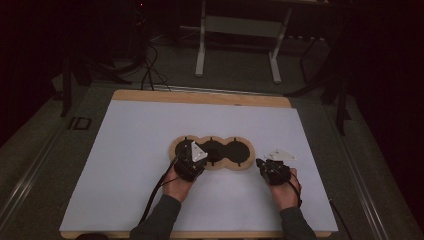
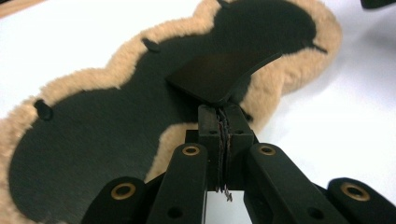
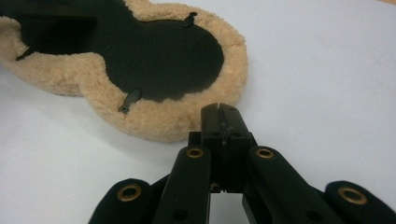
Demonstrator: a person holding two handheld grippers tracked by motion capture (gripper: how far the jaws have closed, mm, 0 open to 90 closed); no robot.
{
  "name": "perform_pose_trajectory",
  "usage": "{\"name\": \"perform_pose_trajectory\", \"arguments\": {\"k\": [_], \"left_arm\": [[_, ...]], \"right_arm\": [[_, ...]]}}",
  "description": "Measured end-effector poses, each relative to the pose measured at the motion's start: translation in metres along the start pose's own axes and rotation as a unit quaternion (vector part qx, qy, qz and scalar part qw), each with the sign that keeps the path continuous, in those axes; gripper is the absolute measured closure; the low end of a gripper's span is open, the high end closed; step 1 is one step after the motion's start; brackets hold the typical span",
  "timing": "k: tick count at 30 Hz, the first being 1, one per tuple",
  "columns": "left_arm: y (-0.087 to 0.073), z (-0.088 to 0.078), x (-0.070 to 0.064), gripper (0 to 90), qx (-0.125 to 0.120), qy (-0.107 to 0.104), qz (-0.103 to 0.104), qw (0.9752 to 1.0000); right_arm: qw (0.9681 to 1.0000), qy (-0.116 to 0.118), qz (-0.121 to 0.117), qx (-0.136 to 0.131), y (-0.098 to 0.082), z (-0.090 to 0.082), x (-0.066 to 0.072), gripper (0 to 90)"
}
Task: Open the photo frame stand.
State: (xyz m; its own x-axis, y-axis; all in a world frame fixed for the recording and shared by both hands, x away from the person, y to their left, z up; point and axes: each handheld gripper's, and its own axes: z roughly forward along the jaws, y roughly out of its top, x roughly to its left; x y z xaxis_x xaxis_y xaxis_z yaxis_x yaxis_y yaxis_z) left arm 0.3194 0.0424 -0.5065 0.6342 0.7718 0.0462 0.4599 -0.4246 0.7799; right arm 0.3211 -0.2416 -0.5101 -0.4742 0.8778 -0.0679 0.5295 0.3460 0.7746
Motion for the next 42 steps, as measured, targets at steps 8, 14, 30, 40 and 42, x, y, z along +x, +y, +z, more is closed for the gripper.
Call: {"name": "perform_pose_trajectory", "arguments": {"k": [8, 14, 30, 40, 42], "left_arm": [[0.001, 0.001, 0.002, 87.8, 0.003, 0.001, -0.001, 1.0], [0.0, -0.004, 0.001, 78.0, -0.001, 0.003, 0.007, 1.0], [0.009, -0.009, 0.004, 58.2, -0.003, 0.005, 0.036, 0.9993], [0.014, 0.0, 0.003, 57.3, 0.0, 0.007, 0.067, 0.9977], [0.014, 0.002, 0.001, 55.1, 0.001, 0.015, 0.076, 0.997]], "right_arm": [[1.0, 0.0, 0.0, -0.001, 0.0, 0.0, -0.001, 90.0], [1.0, 0.001, 0.004, -0.003, 0.0, 0.0, -0.001, 89.3], [0.9999, 0.002, 0.007, -0.007, 0.0, -0.001, -0.002, 85.0], [0.9999, 0.003, 0.009, -0.008, 0.0, -0.002, -0.003, 84.0], [0.9999, 0.003, 0.009, -0.008, 0.0, -0.002, -0.003, 83.9]]}}
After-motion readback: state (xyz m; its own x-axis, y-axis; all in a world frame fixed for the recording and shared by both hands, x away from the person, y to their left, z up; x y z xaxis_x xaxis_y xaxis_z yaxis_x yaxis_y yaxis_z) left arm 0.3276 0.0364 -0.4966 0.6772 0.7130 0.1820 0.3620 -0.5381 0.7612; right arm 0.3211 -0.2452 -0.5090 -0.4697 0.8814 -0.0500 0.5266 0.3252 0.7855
